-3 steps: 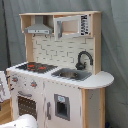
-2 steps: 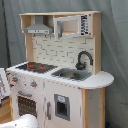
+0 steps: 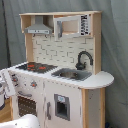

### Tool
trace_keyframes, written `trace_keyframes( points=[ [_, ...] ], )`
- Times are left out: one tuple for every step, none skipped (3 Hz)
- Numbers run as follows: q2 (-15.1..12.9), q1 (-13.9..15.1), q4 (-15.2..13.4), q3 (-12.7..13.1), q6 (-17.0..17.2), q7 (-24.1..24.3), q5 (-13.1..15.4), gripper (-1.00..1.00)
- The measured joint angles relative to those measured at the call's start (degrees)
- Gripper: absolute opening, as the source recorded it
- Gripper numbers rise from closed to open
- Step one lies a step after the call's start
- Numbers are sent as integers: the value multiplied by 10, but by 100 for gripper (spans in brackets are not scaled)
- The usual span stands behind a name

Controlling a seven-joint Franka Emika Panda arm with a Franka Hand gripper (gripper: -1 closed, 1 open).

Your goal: Play with the kitchen

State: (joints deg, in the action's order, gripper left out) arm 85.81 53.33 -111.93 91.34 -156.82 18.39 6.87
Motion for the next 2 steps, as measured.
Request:
trace_keyframes(
  points=[
    [0, 0, 0, 0, 0, 0, 0, -100],
    [-1, 0, 4, -4, 3, -30, 0, -100]
  ],
)
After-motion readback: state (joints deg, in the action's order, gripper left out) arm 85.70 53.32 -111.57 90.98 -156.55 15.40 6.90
